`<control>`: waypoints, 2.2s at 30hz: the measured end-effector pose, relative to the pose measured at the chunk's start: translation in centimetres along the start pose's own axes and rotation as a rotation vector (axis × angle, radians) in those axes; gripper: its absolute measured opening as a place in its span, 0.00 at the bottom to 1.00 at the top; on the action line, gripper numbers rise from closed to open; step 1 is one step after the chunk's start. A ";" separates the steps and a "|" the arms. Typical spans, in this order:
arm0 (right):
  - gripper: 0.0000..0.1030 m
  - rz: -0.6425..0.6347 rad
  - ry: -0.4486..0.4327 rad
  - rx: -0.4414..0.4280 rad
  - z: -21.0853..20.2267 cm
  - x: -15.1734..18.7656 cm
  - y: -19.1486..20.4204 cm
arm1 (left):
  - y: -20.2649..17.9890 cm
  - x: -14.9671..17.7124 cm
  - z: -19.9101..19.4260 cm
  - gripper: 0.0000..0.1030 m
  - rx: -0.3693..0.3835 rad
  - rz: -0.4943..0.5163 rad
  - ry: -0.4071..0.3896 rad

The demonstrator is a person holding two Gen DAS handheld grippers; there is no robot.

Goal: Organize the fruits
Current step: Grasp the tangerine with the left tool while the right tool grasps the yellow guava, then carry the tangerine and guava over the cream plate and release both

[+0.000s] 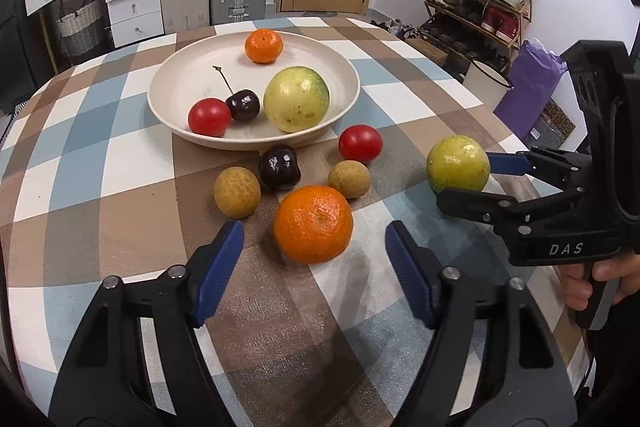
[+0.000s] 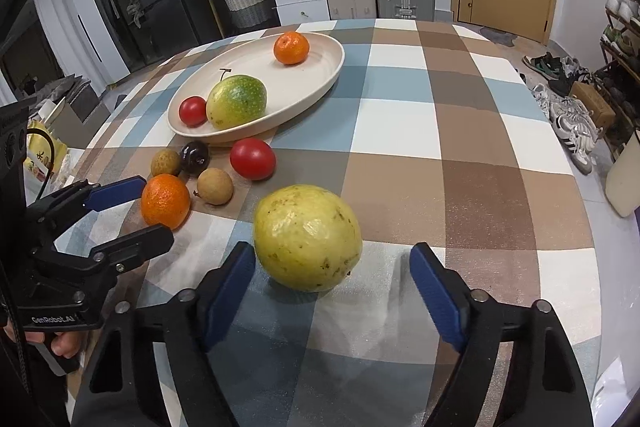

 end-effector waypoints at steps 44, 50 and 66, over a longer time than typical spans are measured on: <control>0.49 -0.059 -0.149 -0.069 -4.5 -3.4 2.8 | 3.5 -1.4 -3.9 0.36 -0.020 -0.115 -0.142; 0.49 -0.097 -0.160 -0.084 -5.3 -5.5 3.6 | 3.7 -2.2 -4.3 0.36 -0.042 -0.113 -0.142; 0.49 -0.085 -0.162 -0.124 -3.9 -8.6 4.5 | 5.0 -5.1 -3.0 0.36 -0.093 -0.116 -0.139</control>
Point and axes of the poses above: each gripper's, at about its wrist camera, not at the fingertips, and z roughly the way its jaws point, y to its left, x to its underside, the point moved 6 cm from there along z, roughly the way its jaws point, and after that the axes turned 12 degrees about y, right-handed, at the moved point
